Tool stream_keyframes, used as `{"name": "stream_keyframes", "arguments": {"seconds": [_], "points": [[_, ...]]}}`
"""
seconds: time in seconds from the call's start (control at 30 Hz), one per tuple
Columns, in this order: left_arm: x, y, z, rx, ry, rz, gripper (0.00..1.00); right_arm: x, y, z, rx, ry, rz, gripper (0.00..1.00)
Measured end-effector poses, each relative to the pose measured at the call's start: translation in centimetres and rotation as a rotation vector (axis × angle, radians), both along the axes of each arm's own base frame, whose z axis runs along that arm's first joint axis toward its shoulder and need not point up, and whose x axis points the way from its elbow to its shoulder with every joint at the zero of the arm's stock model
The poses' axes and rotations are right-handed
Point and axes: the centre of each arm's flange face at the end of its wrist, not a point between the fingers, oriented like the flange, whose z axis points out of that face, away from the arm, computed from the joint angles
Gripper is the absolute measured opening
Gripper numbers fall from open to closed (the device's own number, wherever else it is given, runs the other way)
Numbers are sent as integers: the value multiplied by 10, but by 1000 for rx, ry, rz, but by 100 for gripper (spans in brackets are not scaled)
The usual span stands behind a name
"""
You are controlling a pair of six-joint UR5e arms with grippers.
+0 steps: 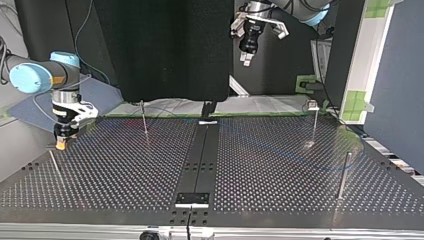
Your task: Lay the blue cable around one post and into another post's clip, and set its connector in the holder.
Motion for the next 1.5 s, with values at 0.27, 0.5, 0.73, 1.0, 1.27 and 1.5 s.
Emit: {"name": "stream_keyframes", "arguments": {"seconds": [0.27, 0.5, 0.73, 1.0, 1.27, 1.5], "points": [[0, 1, 0, 1, 0, 2, 100, -14, 1, 0, 41, -7, -42, 0], [1, 1, 0, 3, 2, 4, 100, -25, 1, -3, 74, -10, -59, 0], [0, 2, -1, 8, 8, 4, 100, -35, -2, -3, 73, 3, -46, 0], [0, 2, -1, 9, 10, 4, 100, -47, -6, -3, 66, 20, -16, 0], [0, 4, -2, 19, 19, 16, 100, -61, -11, -2, 56, 27, 6, 0], [1, 6, -2, 26, 19, 23, 100, -68, -15, -1, 39, 25, 44, 0]]}}
